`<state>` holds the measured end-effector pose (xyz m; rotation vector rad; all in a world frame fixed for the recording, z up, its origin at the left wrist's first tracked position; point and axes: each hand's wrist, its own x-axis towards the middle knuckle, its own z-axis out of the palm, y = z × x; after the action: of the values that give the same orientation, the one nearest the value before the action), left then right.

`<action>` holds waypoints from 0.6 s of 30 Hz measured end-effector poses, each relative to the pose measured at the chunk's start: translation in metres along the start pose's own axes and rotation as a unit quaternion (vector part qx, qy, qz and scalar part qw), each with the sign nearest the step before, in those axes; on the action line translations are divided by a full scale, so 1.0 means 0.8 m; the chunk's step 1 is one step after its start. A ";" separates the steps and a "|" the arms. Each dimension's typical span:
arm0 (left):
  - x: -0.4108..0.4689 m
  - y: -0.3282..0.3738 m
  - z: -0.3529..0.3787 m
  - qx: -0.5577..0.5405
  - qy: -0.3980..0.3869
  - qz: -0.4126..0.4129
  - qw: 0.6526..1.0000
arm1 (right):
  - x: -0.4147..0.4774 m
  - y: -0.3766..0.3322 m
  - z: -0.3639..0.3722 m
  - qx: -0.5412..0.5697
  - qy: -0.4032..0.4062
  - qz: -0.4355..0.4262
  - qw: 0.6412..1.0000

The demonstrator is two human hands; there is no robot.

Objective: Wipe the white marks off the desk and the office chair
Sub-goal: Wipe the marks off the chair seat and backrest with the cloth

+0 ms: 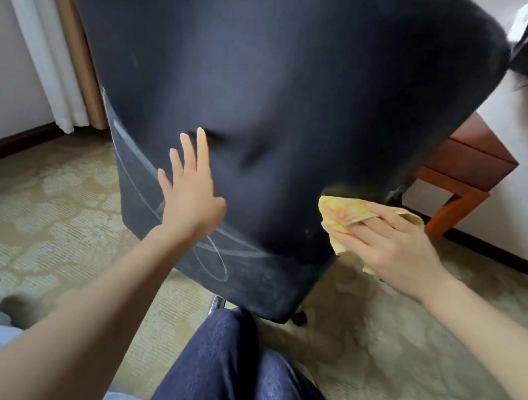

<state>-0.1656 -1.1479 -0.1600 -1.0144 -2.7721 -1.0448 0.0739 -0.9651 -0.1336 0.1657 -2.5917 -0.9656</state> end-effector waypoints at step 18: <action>-0.031 -0.008 0.059 0.298 -0.039 0.199 0.933 | 0.042 -0.058 0.071 -0.068 0.162 0.130 0.976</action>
<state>-0.1400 -1.1376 -0.2055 -1.4190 -2.4971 -0.0980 0.0203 -0.9740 -0.1933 -0.0491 -2.1767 -0.9293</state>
